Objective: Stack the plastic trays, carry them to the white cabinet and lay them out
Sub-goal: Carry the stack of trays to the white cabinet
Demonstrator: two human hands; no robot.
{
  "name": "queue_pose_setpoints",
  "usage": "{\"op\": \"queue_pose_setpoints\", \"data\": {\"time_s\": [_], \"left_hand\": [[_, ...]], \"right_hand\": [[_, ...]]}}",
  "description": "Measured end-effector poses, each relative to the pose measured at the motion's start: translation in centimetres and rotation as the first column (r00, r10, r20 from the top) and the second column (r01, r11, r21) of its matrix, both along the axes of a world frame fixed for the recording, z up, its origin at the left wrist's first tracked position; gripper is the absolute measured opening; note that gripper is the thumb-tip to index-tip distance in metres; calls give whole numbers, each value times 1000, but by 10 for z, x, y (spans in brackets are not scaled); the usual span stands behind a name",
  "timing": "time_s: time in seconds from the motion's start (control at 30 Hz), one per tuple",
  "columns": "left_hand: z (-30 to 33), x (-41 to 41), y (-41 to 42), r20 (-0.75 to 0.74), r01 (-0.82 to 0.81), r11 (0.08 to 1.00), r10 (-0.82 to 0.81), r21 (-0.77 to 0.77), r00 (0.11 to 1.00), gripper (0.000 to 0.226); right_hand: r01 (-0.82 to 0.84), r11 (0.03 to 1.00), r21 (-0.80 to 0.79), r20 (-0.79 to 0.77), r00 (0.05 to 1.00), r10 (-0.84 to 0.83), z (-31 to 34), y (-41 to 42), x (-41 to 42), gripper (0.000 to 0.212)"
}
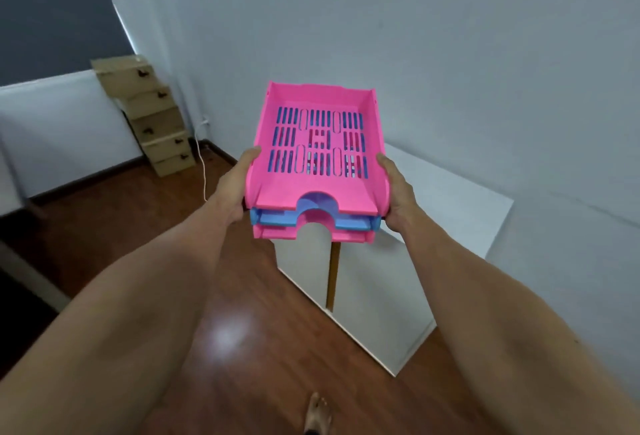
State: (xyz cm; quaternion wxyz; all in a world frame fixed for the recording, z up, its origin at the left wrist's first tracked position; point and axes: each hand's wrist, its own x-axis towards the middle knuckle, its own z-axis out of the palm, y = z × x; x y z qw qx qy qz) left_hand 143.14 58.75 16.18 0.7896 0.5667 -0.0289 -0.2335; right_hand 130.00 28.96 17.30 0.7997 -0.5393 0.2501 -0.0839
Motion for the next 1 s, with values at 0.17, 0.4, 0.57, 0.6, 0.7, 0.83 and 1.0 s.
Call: {"op": "queue_pose_setpoints", "data": {"time_s": [0.17, 0.4, 0.57, 0.6, 0.7, 0.83, 1.0], "left_hand": [[5, 82, 29, -9, -76, 997, 76, 10, 997, 79], [9, 167, 33, 11, -97, 995, 98, -6, 995, 80], [10, 222, 11, 2, -16, 1000, 16, -11, 1000, 77], [9, 234, 5, -9, 3, 1000, -3, -15, 1000, 75], [6, 269, -18, -65, 63, 998, -64, -29, 996, 77], [-4, 318, -48, -87, 159, 987, -159, -15, 983, 72], [-37, 412, -77, -106, 285, 951, -274, 118, 956, 78]], "right_hand": [[-101, 995, 16, -12, 995, 102, -1, 20, 110, 97], [-143, 990, 13, 5, 990, 143, 5, 24, 205, 73], [-77, 997, 24, -31, 996, 78, -1, 8, 250, 90], [-57, 998, 21, -43, 997, 58, -3, 3, 258, 90], [9, 1000, 19, -53, 999, -8, -11, -11, 278, 89], [124, 992, 32, -74, 990, -121, -26, -25, 301, 88], [335, 941, 40, -81, 940, -332, -42, -22, 321, 89]]}}
